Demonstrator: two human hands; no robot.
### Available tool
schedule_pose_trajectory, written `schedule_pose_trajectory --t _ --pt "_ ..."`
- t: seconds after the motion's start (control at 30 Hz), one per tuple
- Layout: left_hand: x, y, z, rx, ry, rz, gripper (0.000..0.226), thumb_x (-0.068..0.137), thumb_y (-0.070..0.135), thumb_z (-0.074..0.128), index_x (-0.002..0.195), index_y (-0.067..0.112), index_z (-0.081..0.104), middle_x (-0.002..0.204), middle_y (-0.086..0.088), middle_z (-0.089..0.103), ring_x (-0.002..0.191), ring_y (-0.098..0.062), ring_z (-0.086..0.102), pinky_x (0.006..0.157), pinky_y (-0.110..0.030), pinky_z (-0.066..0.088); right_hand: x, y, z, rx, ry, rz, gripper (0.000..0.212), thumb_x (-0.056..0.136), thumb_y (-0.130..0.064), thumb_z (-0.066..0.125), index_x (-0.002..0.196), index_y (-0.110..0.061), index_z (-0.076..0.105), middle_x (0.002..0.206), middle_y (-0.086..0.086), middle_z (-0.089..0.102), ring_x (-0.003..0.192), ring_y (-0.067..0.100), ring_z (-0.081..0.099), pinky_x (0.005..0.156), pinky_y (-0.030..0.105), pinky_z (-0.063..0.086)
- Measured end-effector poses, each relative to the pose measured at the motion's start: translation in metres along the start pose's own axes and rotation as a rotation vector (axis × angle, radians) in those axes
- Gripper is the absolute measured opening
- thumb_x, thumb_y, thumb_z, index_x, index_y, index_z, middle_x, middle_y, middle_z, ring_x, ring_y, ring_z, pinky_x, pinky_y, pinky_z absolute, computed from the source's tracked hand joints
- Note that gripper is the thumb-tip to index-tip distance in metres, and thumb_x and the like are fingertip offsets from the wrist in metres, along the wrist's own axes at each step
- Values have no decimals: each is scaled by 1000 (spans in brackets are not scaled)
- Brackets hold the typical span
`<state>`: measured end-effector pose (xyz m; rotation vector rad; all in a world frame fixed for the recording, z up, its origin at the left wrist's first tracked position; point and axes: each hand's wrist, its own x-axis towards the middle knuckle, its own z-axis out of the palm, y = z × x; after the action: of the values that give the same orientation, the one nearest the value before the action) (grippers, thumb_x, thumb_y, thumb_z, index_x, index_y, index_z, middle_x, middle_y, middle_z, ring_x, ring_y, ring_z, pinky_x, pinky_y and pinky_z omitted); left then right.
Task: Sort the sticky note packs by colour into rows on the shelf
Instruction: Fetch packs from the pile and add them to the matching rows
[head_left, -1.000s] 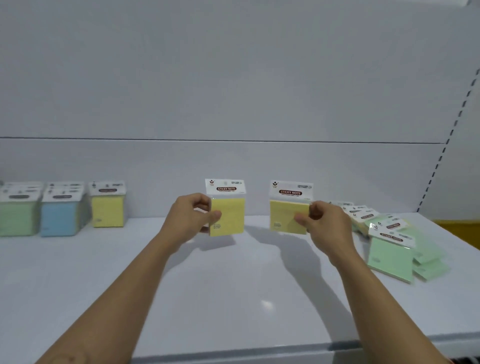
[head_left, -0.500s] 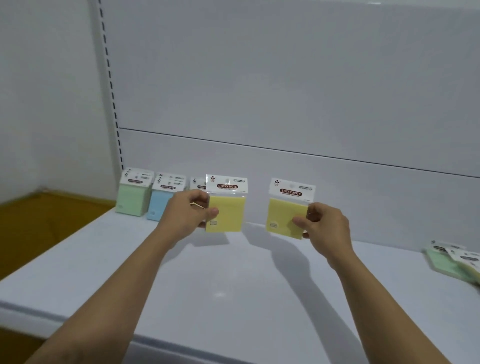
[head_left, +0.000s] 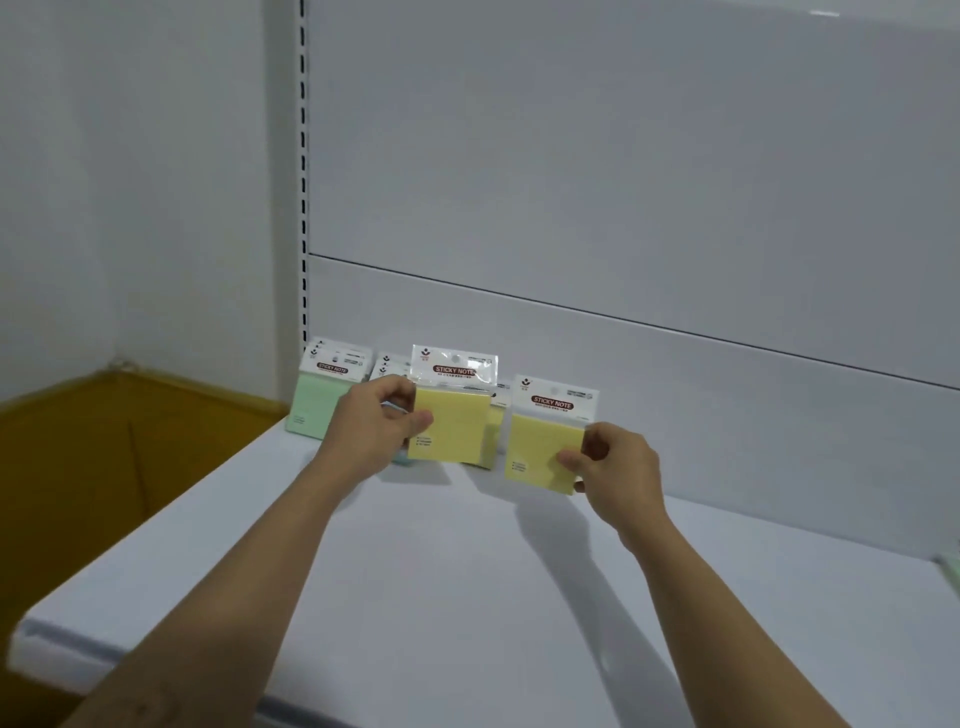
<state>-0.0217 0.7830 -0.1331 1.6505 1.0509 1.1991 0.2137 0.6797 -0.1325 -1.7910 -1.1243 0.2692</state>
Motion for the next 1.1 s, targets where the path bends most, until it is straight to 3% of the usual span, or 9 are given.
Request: schedule_pose_trajectory --t 0.37,0.5,0.57,0.83,0.97,1.1 --pt "23 -49 -6 -25 120 18 28 80 3 71 84 30 64 88 -7 70 85 -27 67 84 -49 55 4 2 80 58 50 80 21 76 -6 73 84 -20 59 72 -8 62 70 17 61 73 43 56" --pt "30 -59 -7 -21 169 26 23 82 4 70 99 18 67 91 -4 71 86 -23 67 83 -43 55 15 1 94 78 73 79 25 78 -6 73 89 -22 58 74 -9 64 73 17 63 74 37 54" --pt "31 -61 -9 7 174 29 25 83 5 70 106 13 67 93 -3 69 87 -20 66 81 -34 54 21 -1 100 105 96 86 27 78 -7 74 91 -23 57 77 -7 64 74 17 63 73 33 52" --pt "29 -68 -15 -13 231 25 20 83 4 69 93 19 62 82 10 64 77 -4 61 69 -21 49 27 2 121 148 147 88 24 79 -10 73 95 -23 59 80 -8 63 76 8 60 65 14 40" --pt "31 -71 -10 -12 192 17 23 82 5 71 93 23 62 86 3 68 82 -14 64 76 -26 51 31 6 124 138 143 85 23 81 -14 72 97 -24 59 80 -7 64 76 9 60 67 21 42" --pt "26 -65 -6 -1 124 43 25 82 4 69 93 25 61 85 11 64 82 -9 61 74 -20 49 31 9 123 119 137 82 27 81 -17 73 104 -22 61 83 -5 64 80 13 61 73 25 43"
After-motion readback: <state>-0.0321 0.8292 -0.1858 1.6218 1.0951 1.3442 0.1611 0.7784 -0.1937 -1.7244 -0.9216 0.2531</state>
